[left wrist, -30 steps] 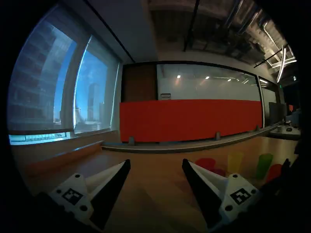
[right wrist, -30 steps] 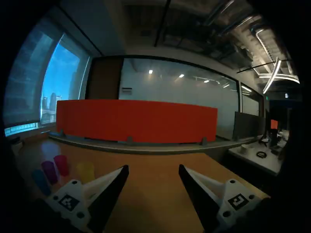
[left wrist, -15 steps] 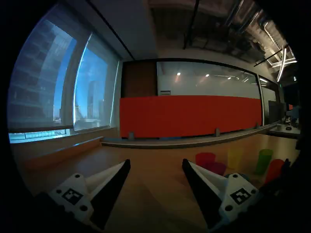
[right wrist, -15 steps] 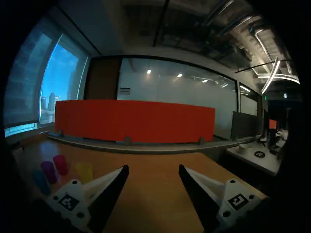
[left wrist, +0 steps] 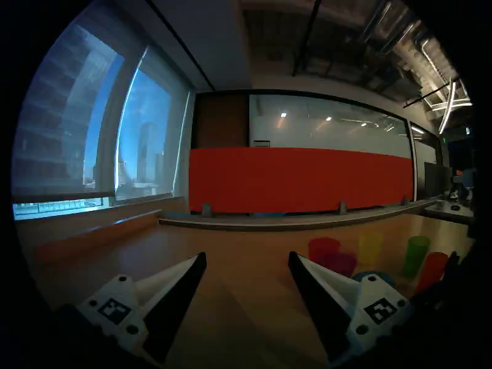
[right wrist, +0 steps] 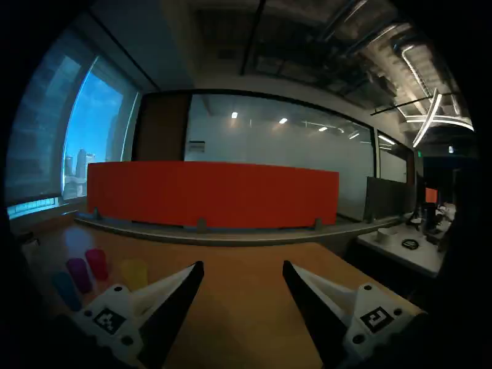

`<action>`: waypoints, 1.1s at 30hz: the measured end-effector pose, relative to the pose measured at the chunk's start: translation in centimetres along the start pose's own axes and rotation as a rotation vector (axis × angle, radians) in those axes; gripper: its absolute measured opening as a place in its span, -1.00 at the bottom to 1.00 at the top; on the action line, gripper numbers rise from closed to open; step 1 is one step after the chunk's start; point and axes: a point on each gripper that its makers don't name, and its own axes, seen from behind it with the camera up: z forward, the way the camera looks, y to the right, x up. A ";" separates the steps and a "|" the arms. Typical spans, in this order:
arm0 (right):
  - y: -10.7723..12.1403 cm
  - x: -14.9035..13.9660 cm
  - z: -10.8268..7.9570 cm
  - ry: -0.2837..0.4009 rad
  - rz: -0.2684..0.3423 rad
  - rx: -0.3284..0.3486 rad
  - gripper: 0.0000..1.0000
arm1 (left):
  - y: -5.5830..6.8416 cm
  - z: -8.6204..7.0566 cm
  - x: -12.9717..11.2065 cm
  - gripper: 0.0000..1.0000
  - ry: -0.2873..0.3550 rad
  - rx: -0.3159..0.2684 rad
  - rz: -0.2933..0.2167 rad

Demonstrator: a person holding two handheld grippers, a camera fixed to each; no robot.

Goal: Pour water

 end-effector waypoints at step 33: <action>-0.5 0.4 -1.1 0.060 -0.003 0.073 0.99 | 0.5 0.2 -0.6 0.99 -0.018 -0.016 0.010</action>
